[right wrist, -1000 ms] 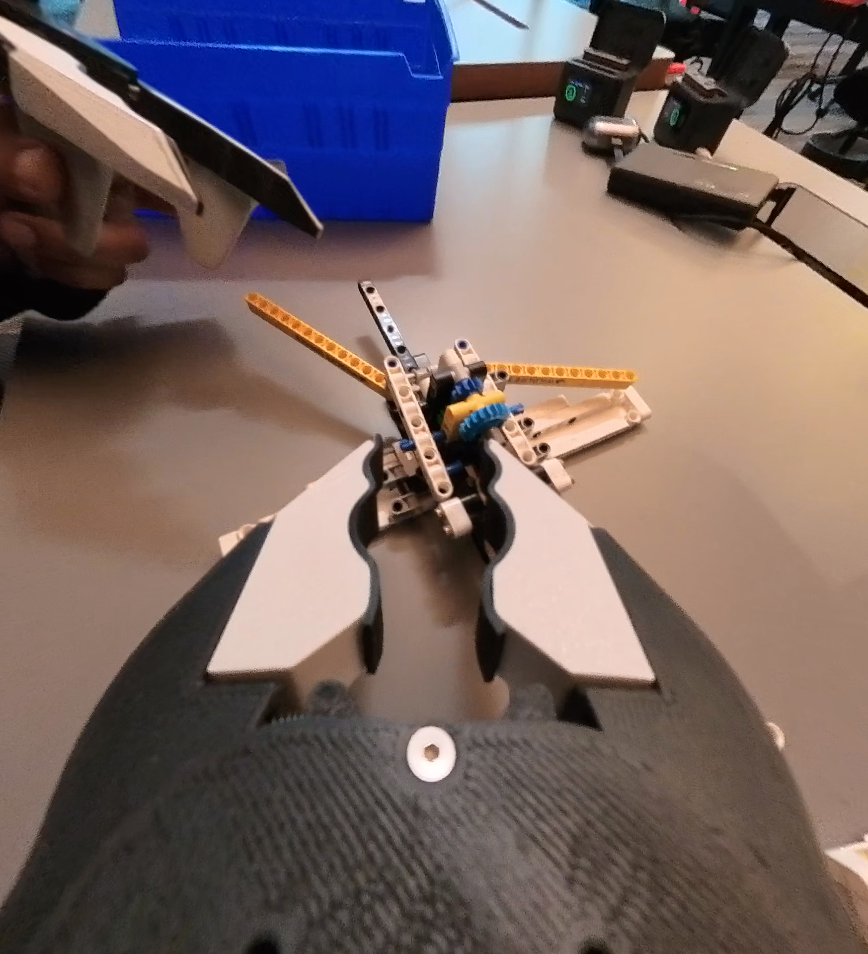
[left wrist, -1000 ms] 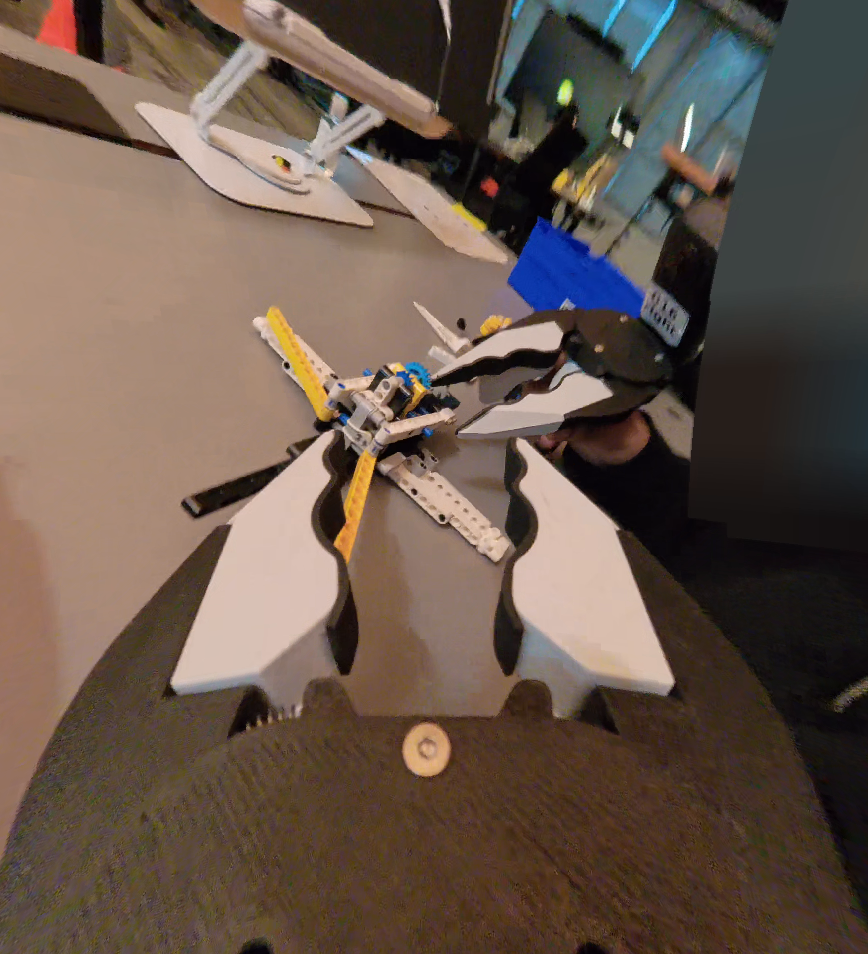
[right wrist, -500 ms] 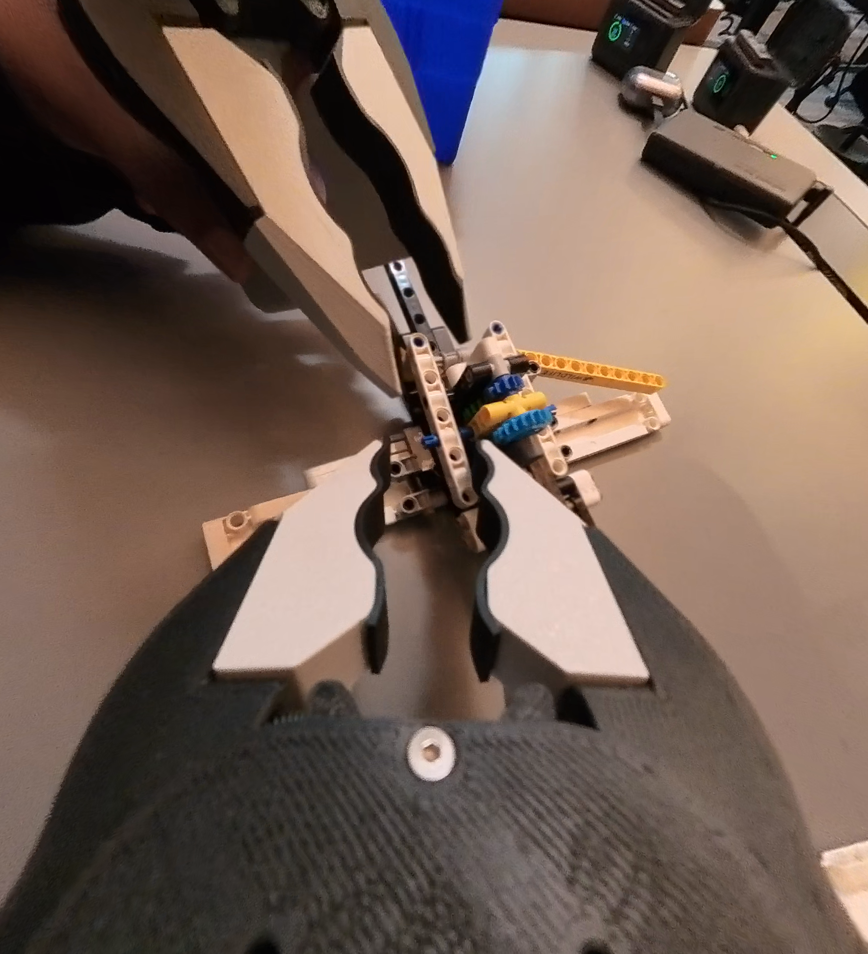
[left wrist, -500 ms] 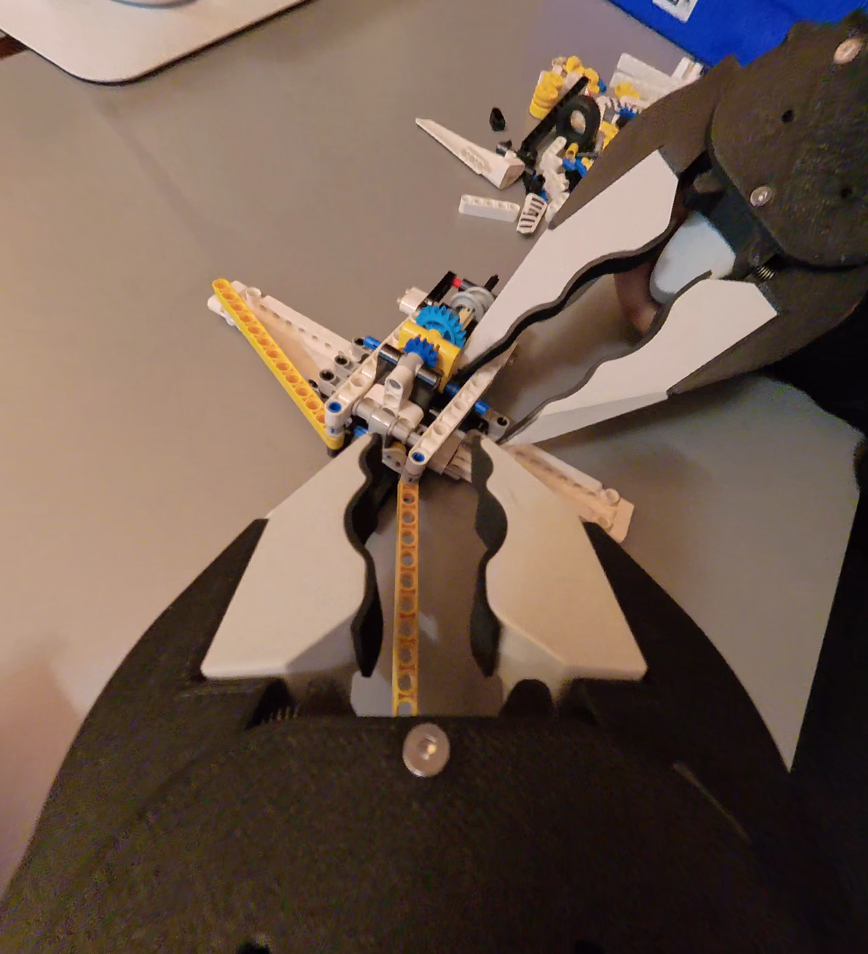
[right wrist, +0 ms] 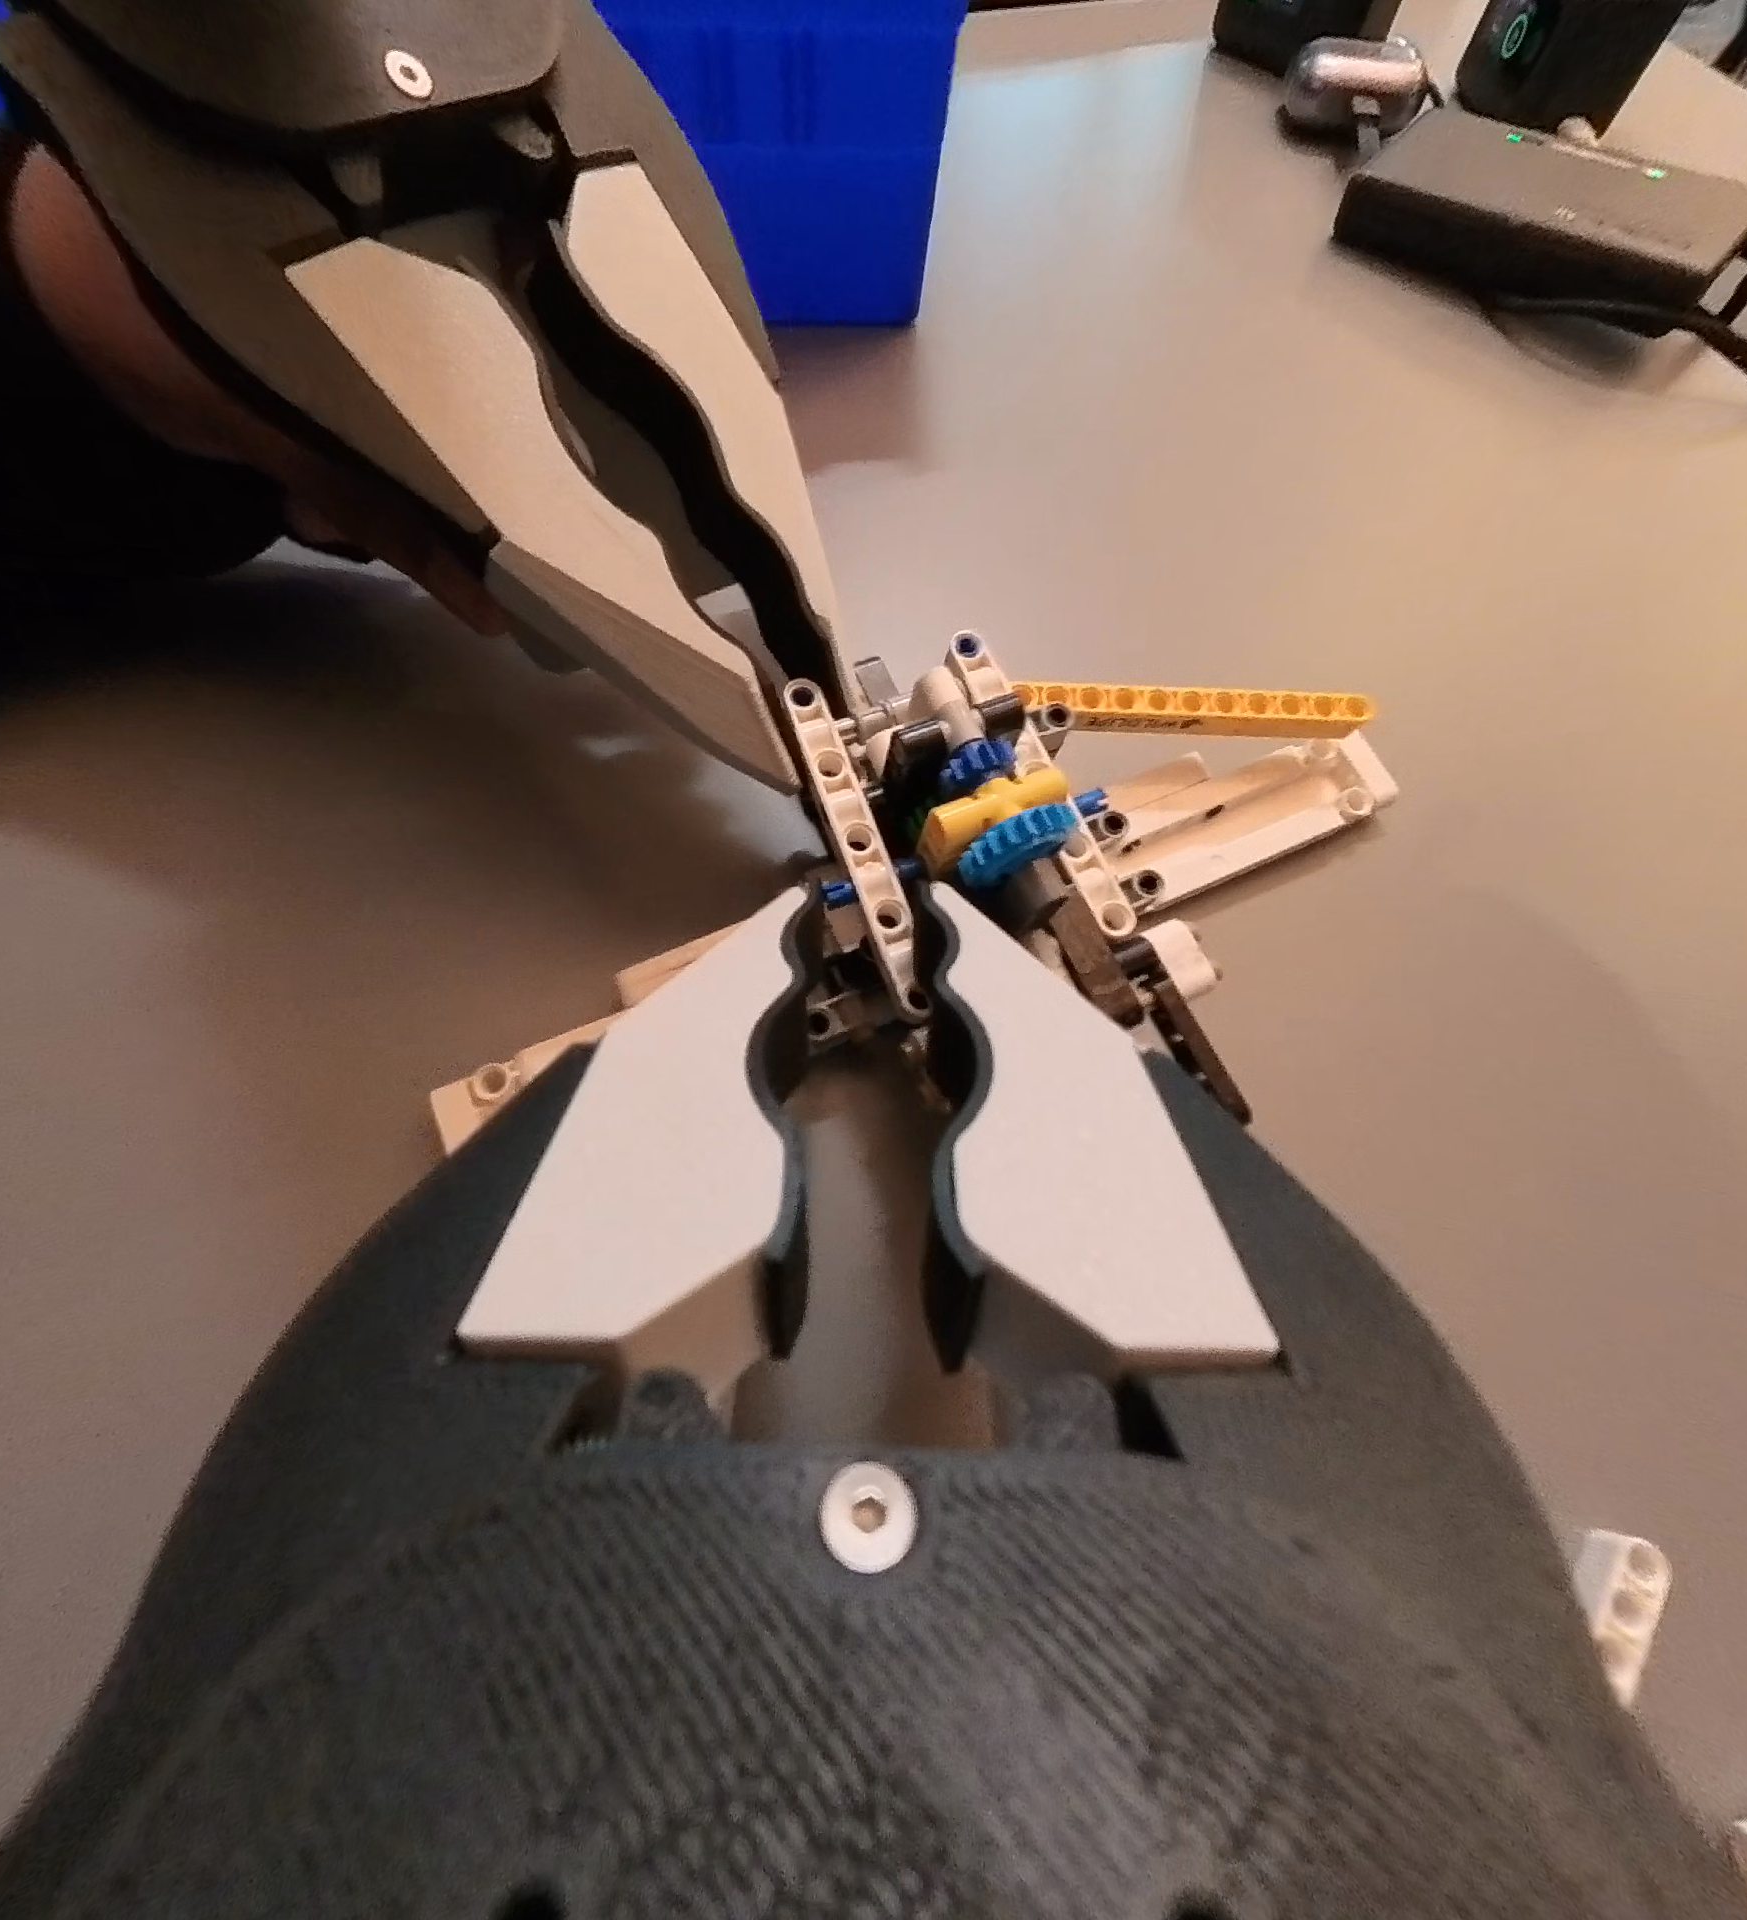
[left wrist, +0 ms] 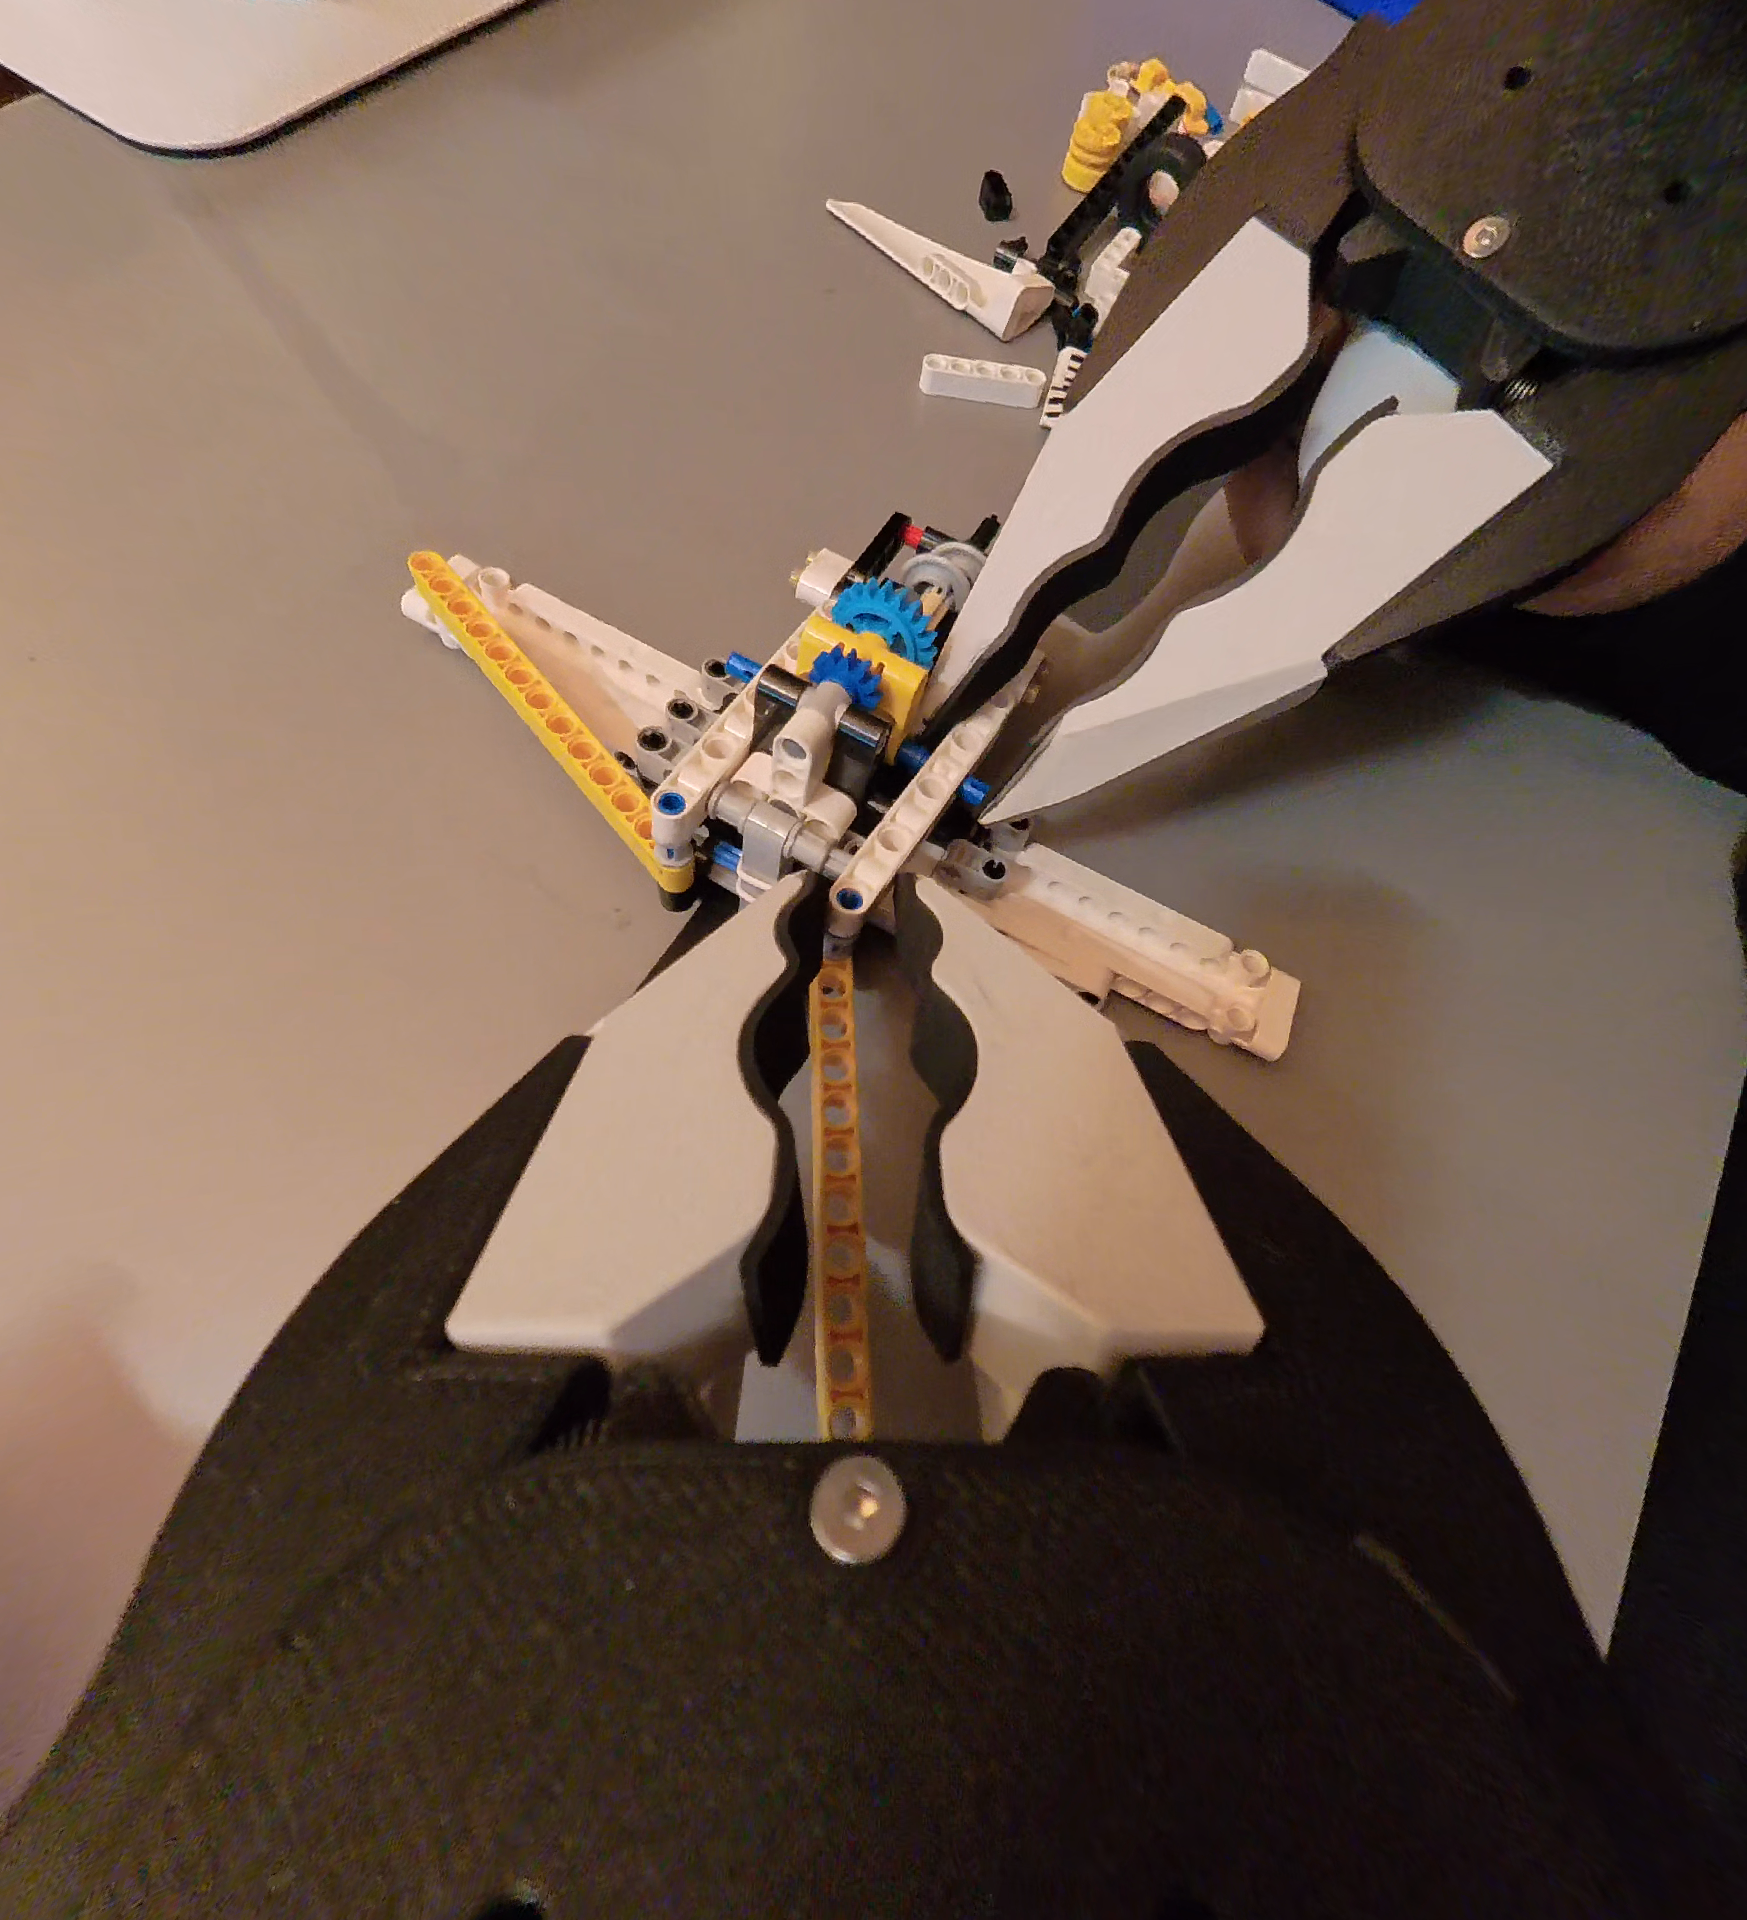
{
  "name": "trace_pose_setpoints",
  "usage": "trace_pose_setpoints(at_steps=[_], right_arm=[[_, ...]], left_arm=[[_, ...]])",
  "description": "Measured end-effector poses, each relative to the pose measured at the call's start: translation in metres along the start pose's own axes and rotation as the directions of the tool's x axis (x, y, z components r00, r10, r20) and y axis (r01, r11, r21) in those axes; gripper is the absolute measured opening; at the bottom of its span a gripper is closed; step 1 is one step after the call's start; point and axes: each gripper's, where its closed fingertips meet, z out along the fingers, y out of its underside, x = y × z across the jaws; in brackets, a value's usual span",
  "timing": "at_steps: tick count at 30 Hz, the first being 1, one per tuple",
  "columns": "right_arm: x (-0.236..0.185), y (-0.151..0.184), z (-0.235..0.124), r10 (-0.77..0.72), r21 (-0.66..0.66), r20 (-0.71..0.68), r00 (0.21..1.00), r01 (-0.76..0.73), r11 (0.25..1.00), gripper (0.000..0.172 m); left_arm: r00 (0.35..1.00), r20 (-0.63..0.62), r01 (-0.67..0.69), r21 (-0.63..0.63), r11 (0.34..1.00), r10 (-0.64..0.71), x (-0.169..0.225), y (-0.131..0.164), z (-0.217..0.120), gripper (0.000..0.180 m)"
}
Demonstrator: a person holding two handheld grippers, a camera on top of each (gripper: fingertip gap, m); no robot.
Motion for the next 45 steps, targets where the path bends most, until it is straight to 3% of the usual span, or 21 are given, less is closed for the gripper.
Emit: trace_pose_setpoints(at_steps=[16,26,40,45], right_arm=[[0.0,0.002,0.0,0.008,-0.034,-0.016,1.0,-0.009,0.999,0.007],[0.001,-0.001,-0.002,0.025,0.035,0.003,1.0,-0.026,0.999,0.018],[0.003,-0.001,-0.004,-0.001,0.035,-0.021,1.0,0.001,0.999,0.015],[0.001,-0.008,-0.006,-0.103,0.054,-0.075,0.992,0.107,0.993,0.023]], left_arm=[[1.0,-0.019,0.017,-0.005,1.0,-0.018,0.002,0.001,0.0,0.01],[0.999,-0.034,0.004,0.002,1.0,-0.004,0.005,0.001,-0.001,0.008],[0.998,-0.065,0.009,0.002,1.0,-0.008,0.008,0.002,-0.002,0.006],[0.997,-0.071,0.015,0.006,1.0,-0.015,0.008,0.002,-0.002,0.006]])
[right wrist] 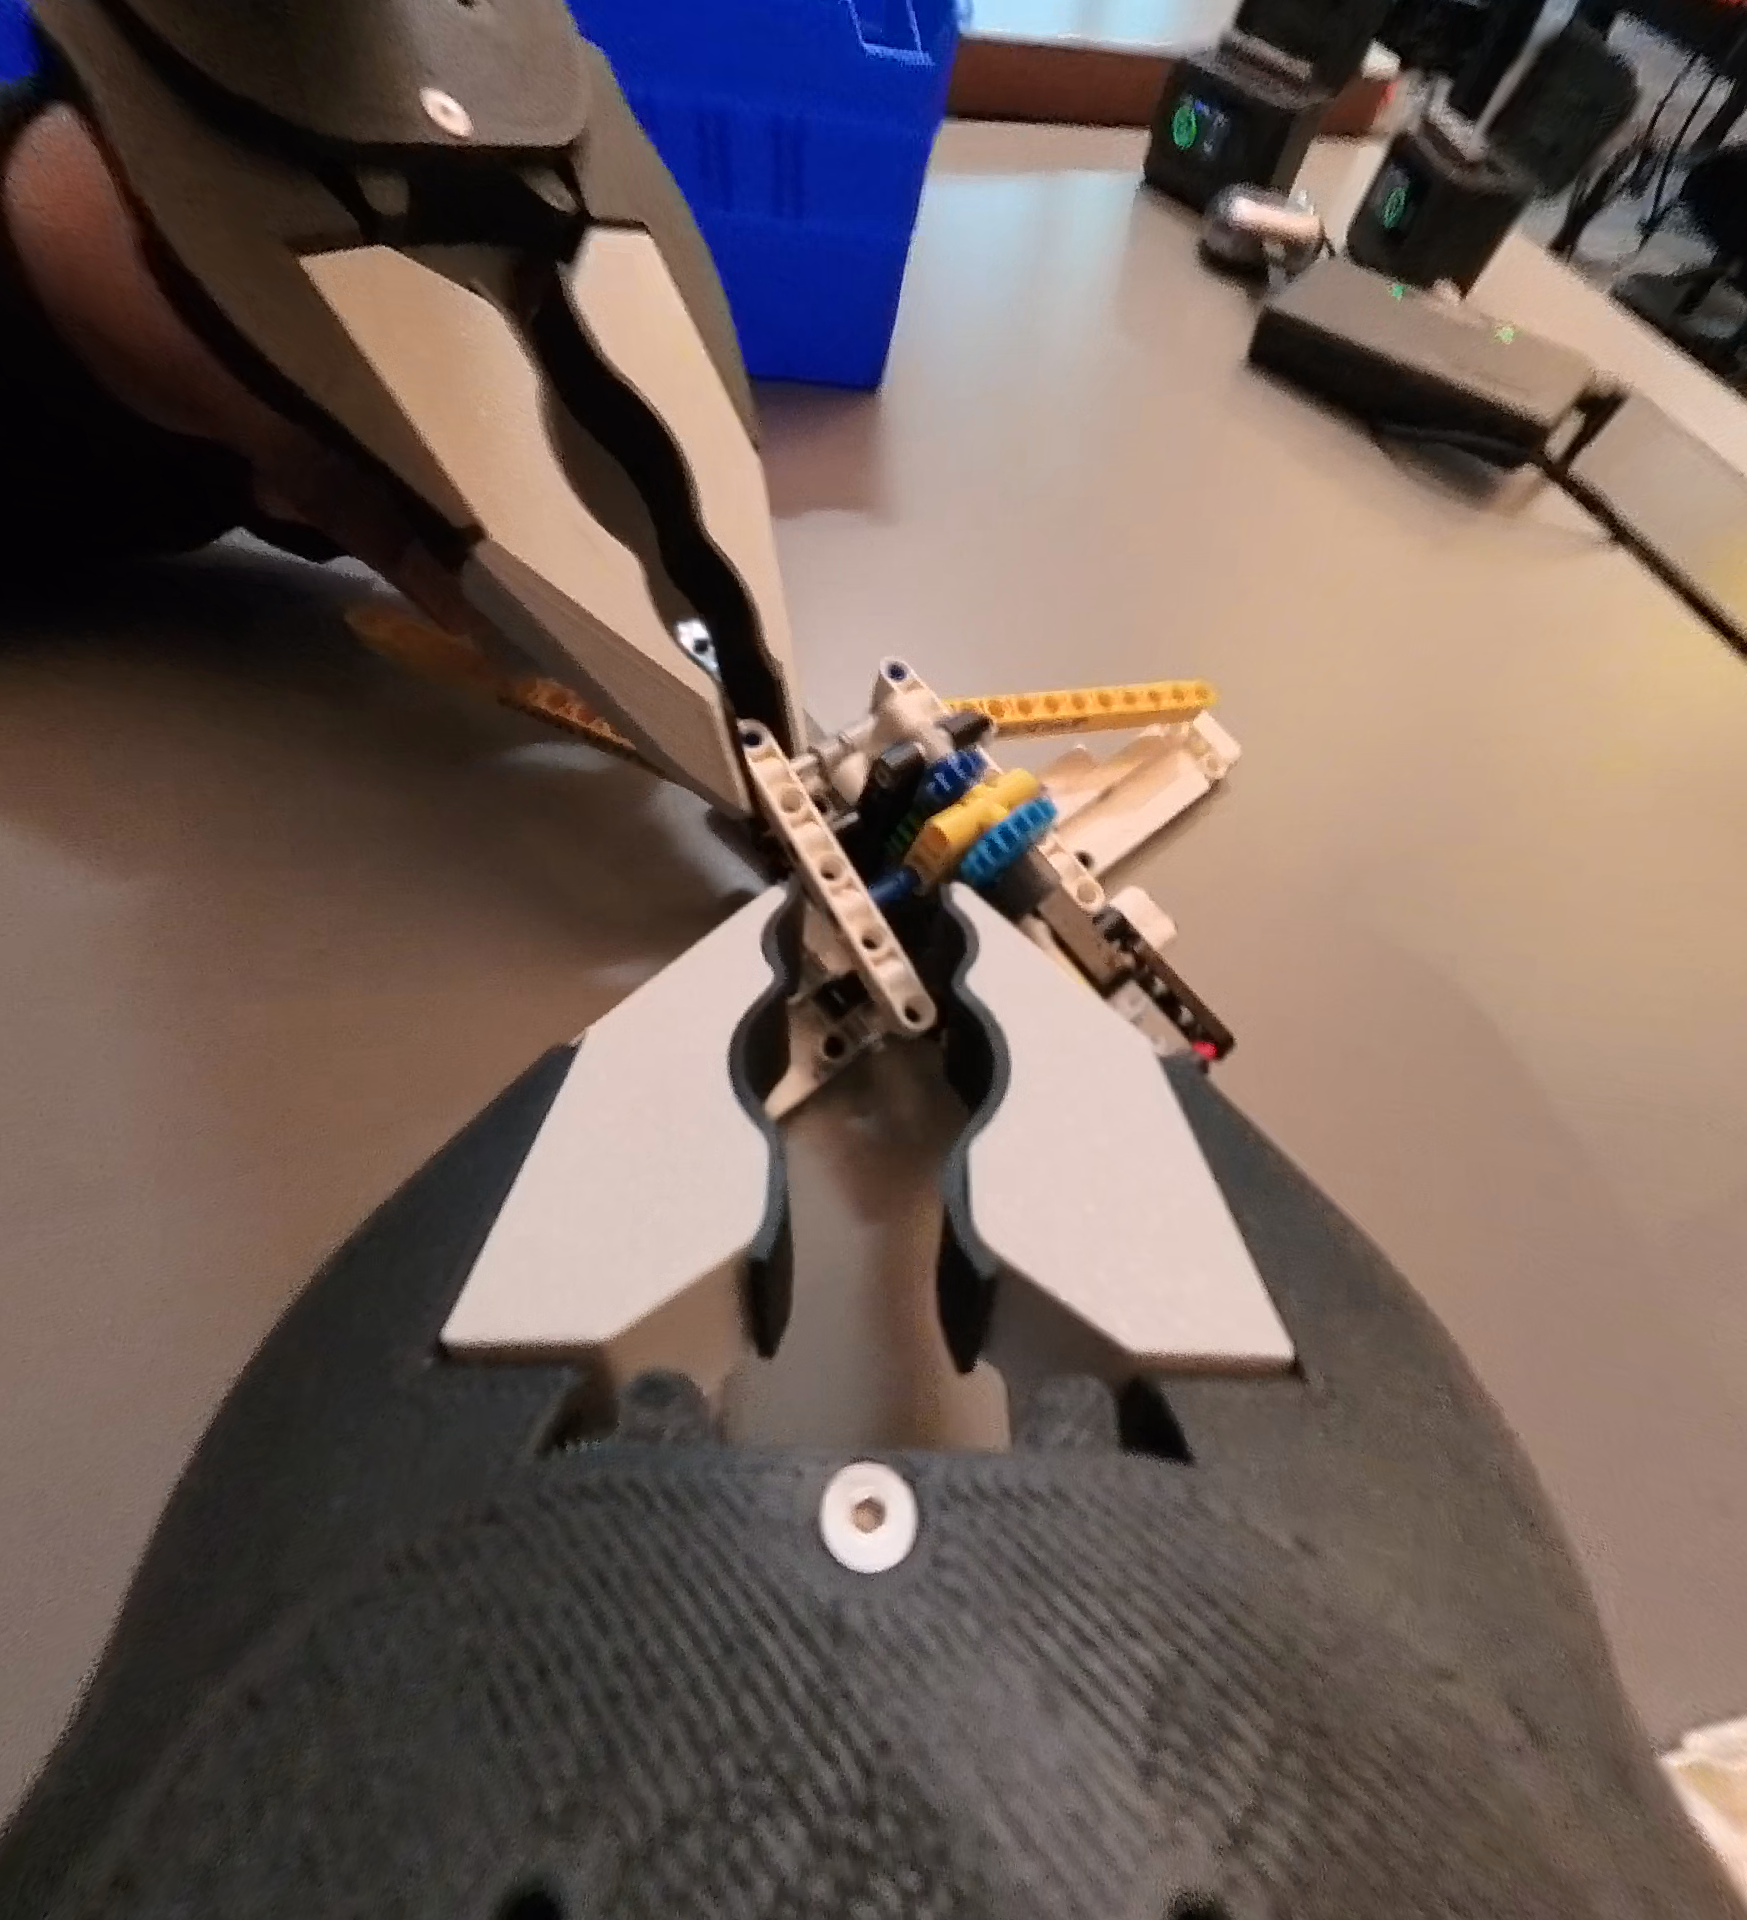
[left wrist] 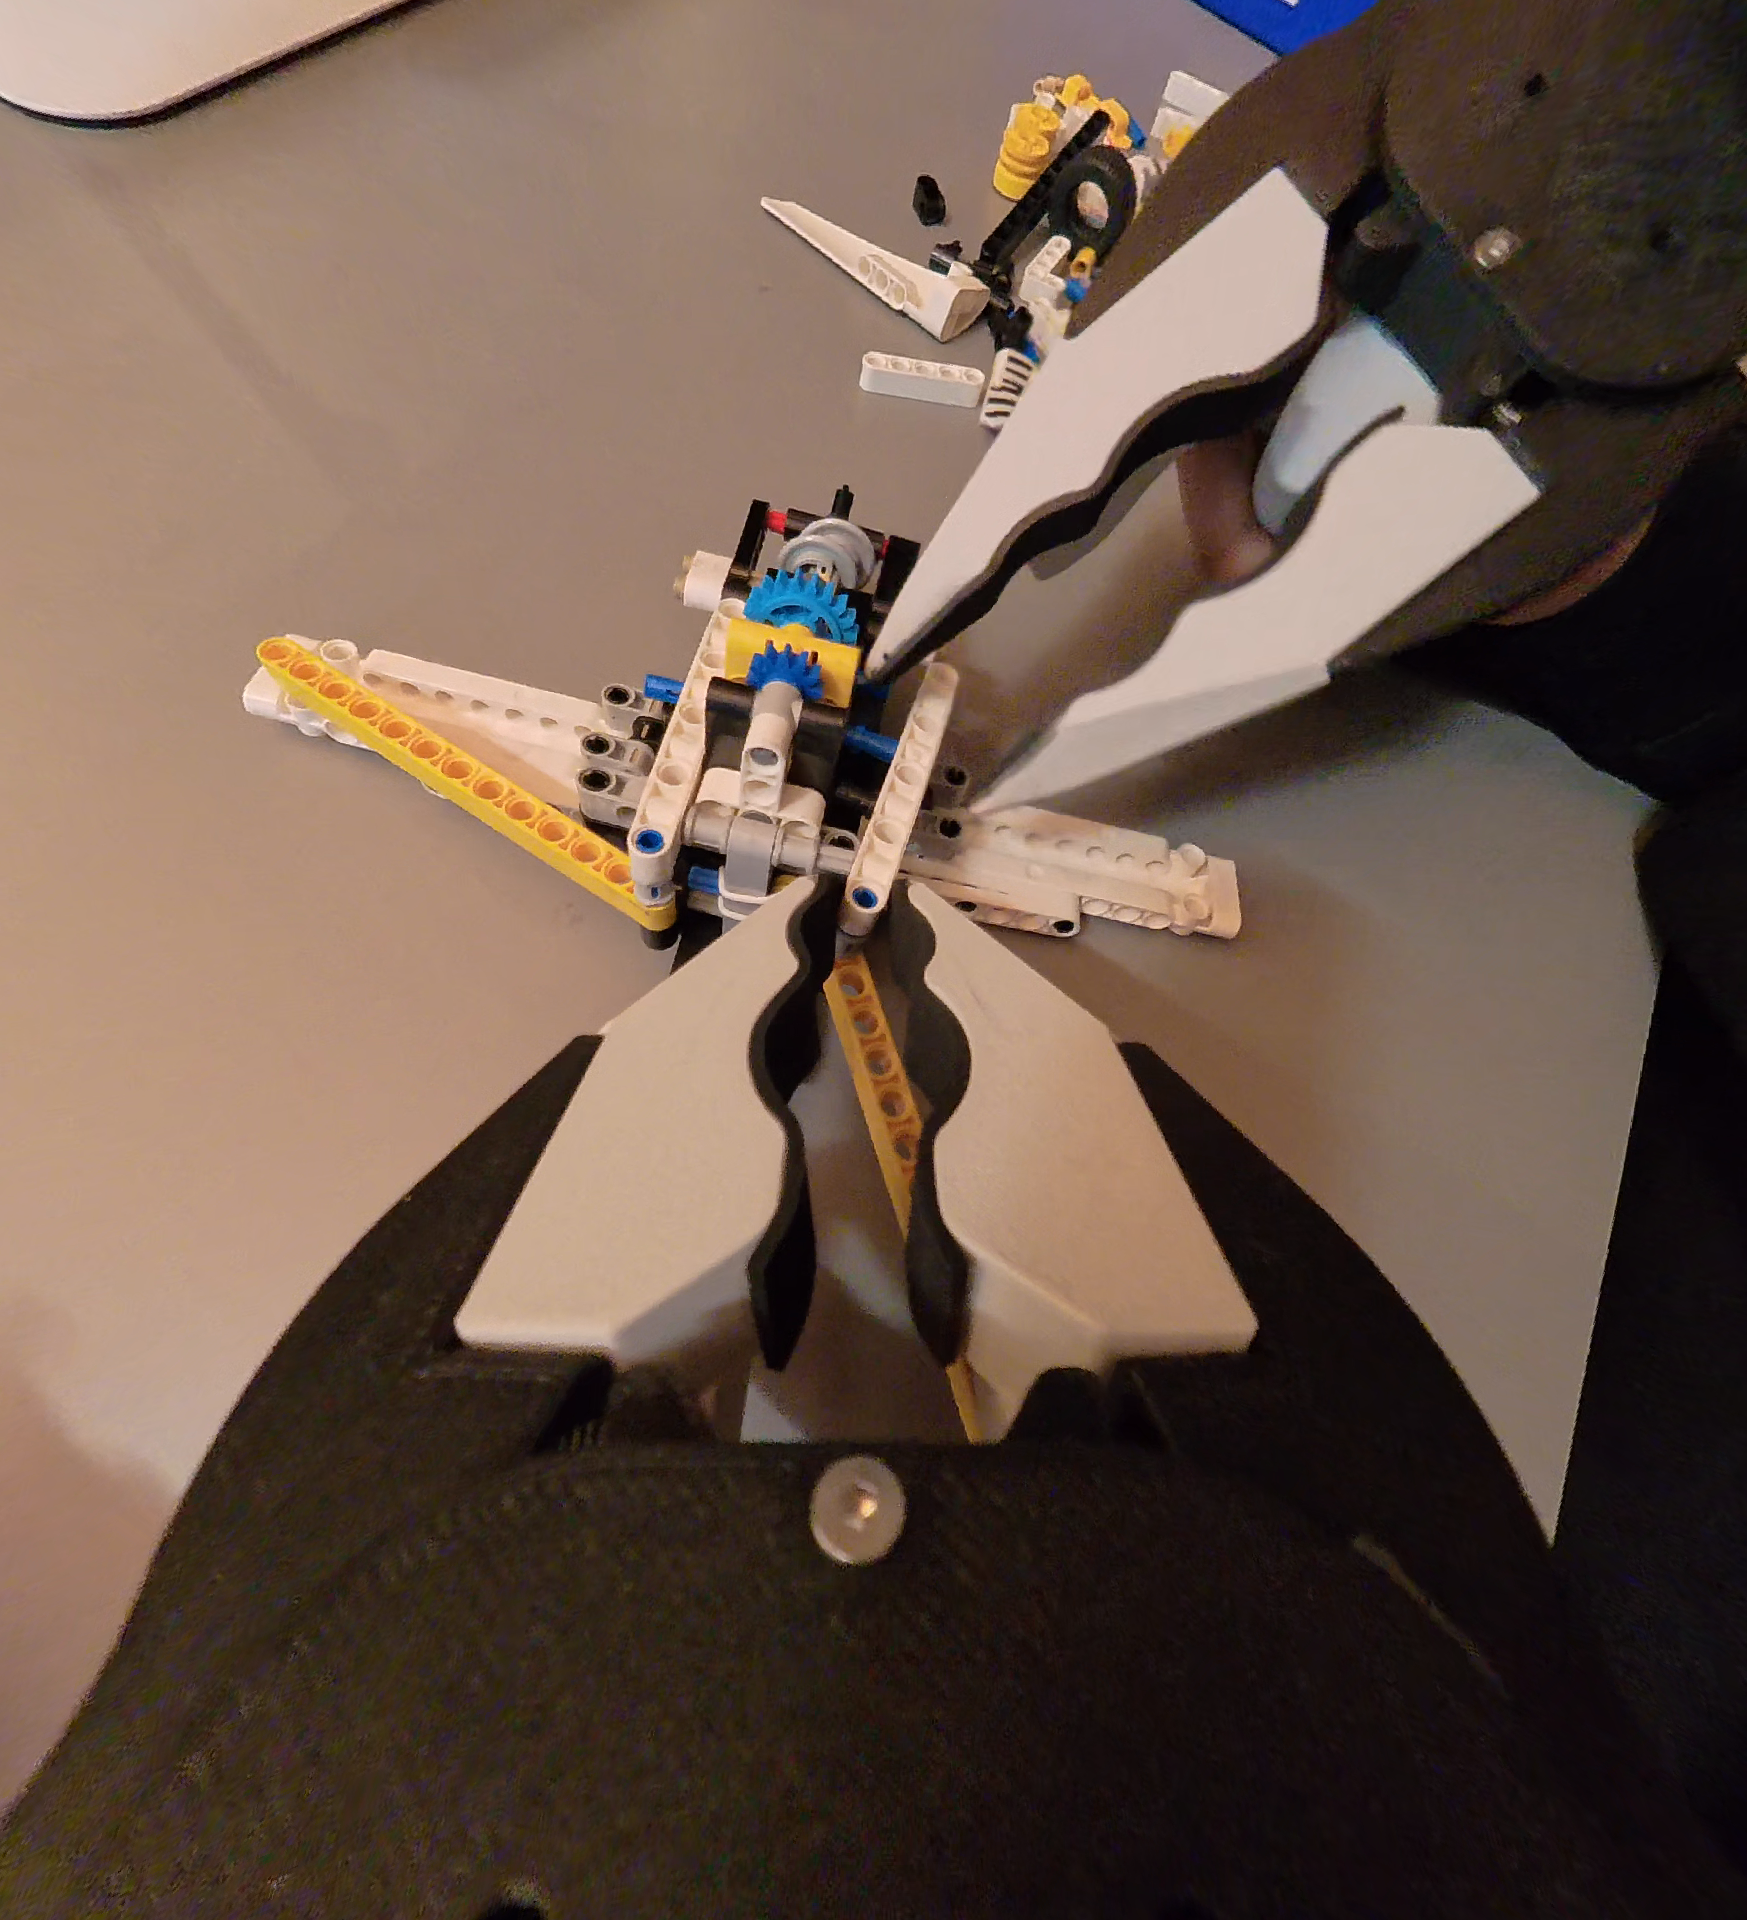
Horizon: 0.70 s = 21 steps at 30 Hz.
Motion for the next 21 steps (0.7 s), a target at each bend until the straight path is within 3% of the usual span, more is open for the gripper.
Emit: trace_pose_setpoints(at_steps=[3,8,13,16,21], right_arm=[[-0.012,-0.009,0.003,-0.135,0.02,-0.015,0.991,0.135,0.991,0.028],[-0.02,-0.005,0.014,-0.31,-0.056,-0.059,0.949,0.307,0.95,0.029],[-0.018,-0.004,0.019,-0.358,-0.107,-0.061,0.932,0.351,0.93,0.024],[-0.015,-0.006,0.018,-0.374,-0.125,-0.074,0.924,0.363,0.923,0.011],[0.001,0.005,0.002,-0.366,-0.189,-0.107,0.925,0.342,0.921,0.017]], left_arm=[[1.0,-0.024,0.011,-0.002,1.0,-0.011,0.003,0.001,0.0,0.008],[1.0,0.003,-0.023,-0.032,0.999,0.023,0.001,0.005,-0.003,0.021],[0.998,0.014,-0.052,-0.043,0.998,0.053,0.002,0.008,-0.002,0.009],[0.996,0.042,-0.075,-0.047,0.996,0.077,-0.001,0.009,-0.001,0.005],[0.993,0.073,-0.091,-0.052,0.995,0.094,-0.002,0.009,-0.002,0.005]])
